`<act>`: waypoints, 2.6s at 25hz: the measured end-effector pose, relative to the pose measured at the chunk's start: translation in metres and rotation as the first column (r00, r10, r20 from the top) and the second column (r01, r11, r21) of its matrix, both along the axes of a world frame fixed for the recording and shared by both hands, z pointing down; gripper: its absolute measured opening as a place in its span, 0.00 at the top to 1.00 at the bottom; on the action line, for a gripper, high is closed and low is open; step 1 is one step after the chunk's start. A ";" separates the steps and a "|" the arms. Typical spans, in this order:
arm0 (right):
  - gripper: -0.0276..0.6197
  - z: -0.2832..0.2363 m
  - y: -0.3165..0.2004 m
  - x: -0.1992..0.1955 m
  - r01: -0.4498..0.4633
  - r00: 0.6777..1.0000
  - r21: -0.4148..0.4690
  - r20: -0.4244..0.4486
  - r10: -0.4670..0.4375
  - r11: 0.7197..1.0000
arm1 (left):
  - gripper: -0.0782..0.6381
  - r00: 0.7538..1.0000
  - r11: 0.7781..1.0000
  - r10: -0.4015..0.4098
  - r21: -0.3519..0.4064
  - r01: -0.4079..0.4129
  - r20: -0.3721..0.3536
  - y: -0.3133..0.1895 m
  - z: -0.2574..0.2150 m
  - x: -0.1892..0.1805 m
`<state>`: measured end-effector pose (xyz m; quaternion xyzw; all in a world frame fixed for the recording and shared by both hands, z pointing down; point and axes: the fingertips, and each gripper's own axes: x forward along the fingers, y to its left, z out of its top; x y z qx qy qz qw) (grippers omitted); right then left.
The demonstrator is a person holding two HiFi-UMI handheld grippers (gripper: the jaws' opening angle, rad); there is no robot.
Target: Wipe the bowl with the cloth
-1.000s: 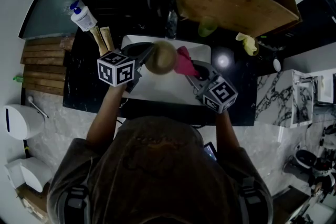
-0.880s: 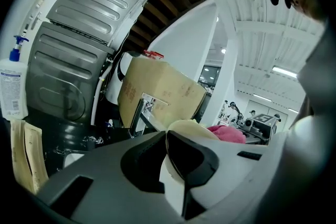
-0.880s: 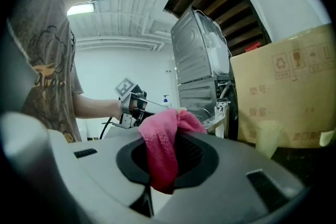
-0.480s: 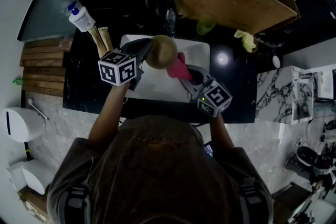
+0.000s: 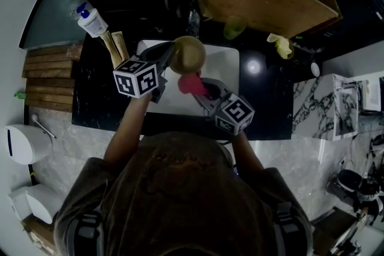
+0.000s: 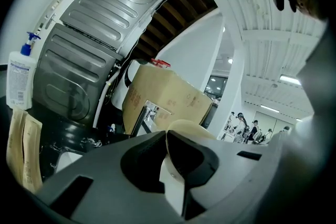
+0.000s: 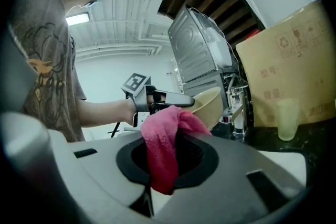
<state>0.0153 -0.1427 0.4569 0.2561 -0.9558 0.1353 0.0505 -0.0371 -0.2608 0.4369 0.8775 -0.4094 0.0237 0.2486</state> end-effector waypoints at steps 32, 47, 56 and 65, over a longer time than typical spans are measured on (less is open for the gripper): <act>0.89 0.019 -0.046 0.040 -0.227 0.974 -0.049 -0.011 0.227 0.973 | 0.85 0.997 0.998 0.064 0.003 -0.064 -0.050 0.023 -0.016 0.000; 0.89 -0.080 -0.023 0.053 -0.171 0.983 0.111 -0.042 0.177 0.979 | 0.85 0.996 0.999 -0.001 -0.046 0.005 0.085 0.003 0.030 -0.016; 0.89 -0.071 -0.024 0.012 -0.100 0.990 0.119 -0.083 0.110 0.988 | 0.85 0.994 0.999 0.027 -0.023 -0.025 0.106 0.008 0.030 0.005; 0.89 -0.043 -0.046 -0.008 -0.094 0.964 0.157 -0.233 0.129 0.983 | 0.86 0.988 0.998 0.057 0.027 -0.061 0.141 0.019 0.019 0.024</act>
